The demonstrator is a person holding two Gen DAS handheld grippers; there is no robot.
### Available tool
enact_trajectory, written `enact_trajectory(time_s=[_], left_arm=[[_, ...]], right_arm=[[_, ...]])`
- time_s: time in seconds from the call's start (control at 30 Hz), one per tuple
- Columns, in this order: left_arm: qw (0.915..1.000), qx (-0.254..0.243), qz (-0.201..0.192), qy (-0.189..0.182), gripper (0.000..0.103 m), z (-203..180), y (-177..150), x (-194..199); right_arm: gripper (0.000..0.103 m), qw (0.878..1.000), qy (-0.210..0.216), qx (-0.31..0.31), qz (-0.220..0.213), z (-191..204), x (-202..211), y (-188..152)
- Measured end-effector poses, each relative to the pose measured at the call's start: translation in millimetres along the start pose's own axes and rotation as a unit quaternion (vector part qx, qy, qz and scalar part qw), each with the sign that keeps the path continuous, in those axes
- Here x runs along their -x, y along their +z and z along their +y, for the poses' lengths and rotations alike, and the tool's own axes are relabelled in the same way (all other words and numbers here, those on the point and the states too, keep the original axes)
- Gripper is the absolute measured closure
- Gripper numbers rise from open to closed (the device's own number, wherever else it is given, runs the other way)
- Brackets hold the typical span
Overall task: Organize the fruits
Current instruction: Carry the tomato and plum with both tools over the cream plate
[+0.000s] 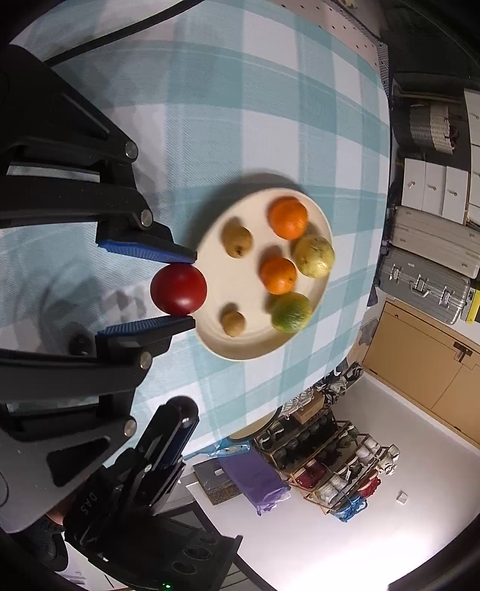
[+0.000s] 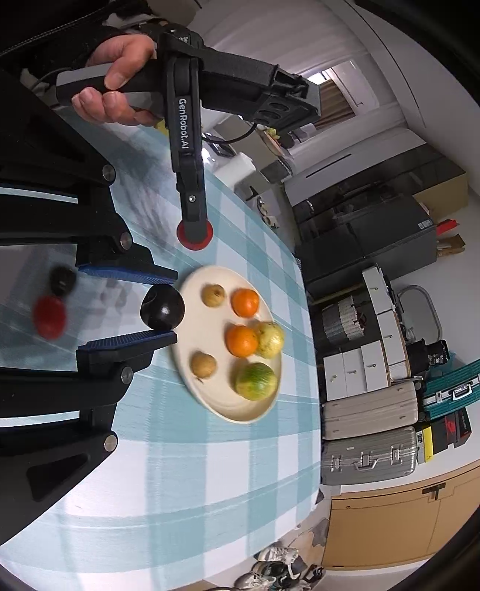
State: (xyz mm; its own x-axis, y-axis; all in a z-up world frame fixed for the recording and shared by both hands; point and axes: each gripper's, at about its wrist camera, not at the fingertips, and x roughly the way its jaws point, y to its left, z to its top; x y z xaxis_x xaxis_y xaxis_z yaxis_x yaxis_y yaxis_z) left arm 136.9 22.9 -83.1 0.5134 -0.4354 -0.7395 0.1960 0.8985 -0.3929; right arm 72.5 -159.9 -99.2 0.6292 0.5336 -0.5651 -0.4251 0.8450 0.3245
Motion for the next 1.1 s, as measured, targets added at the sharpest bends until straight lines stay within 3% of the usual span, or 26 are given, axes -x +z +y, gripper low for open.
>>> enact_trajectory(time_s=[0.53,0.83,1.1], left_arm=[[0.9994,-0.002,0.024,-0.026,0.078,-15,64,-76],[0.9987,-0.001,0.042,-0.029,0.078,-16,79,-109],[0.9983,0.001,0.046,-0.036,0.078,-13,83,-121]], right_arm=[[0.077,1.000,-0.022,-0.012,0.017,-45,-49,44],[0.077,0.999,-0.034,-0.021,0.029,-70,-74,50],[0.077,0.998,-0.050,0.020,0.034,-63,-89,49]])
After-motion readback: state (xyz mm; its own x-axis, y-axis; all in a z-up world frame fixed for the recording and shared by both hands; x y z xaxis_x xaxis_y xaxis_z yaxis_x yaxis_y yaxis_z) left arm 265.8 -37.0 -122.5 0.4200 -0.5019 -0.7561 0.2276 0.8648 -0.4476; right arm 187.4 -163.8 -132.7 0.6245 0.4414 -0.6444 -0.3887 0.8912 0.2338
